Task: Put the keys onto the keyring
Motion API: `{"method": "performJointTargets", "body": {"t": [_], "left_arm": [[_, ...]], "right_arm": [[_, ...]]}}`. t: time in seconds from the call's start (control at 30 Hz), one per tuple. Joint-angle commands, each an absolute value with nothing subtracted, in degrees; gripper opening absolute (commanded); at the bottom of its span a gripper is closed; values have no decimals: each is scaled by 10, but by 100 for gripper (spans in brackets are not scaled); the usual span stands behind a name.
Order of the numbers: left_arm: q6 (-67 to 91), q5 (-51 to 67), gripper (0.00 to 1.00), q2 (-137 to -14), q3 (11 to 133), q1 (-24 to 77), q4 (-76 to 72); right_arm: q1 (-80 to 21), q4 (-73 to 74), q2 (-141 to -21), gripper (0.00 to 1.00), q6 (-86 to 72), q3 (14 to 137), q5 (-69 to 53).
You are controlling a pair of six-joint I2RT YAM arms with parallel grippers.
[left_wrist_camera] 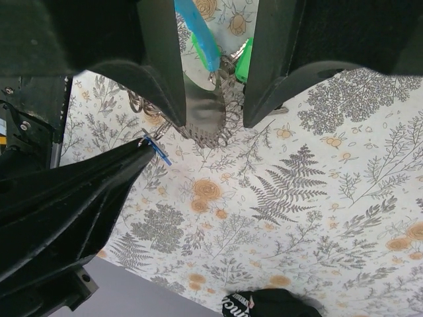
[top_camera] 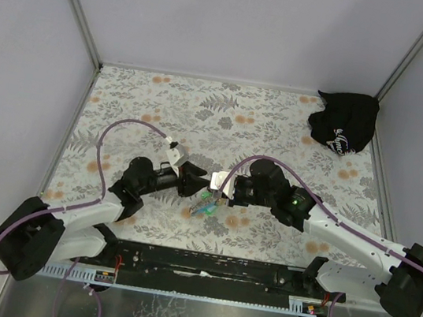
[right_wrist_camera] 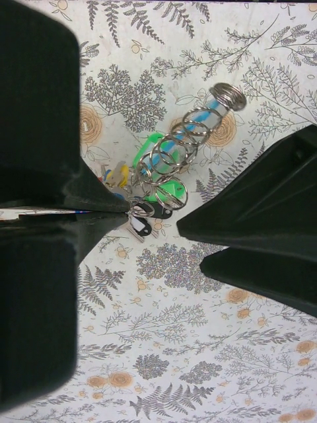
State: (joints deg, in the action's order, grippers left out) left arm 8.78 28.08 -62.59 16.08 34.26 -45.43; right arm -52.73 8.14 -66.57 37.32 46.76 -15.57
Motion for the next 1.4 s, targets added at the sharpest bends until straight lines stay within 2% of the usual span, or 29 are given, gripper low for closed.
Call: {"method": "performJointTargets", "body": {"t": [0.0, 0.2, 0.57, 1.1, 1.37], "left_arm": [[64, 277, 39, -659, 196, 334, -441], [63, 307, 41, -701, 216, 332, -442], [50, 370, 42, -672, 189, 329, -463], [49, 417, 42, -711, 216, 329, -466], [45, 414, 36, -723, 231, 329, -469]], "right_arm": [[-532, 50, -646, 0, 380, 491, -161], [-532, 50, -648, 0, 379, 492, -164], [-532, 51, -646, 0, 380, 492, -161], [-532, 56, -653, 0, 381, 498, -170], [-532, 61, -657, 0, 380, 500, -177]]}}
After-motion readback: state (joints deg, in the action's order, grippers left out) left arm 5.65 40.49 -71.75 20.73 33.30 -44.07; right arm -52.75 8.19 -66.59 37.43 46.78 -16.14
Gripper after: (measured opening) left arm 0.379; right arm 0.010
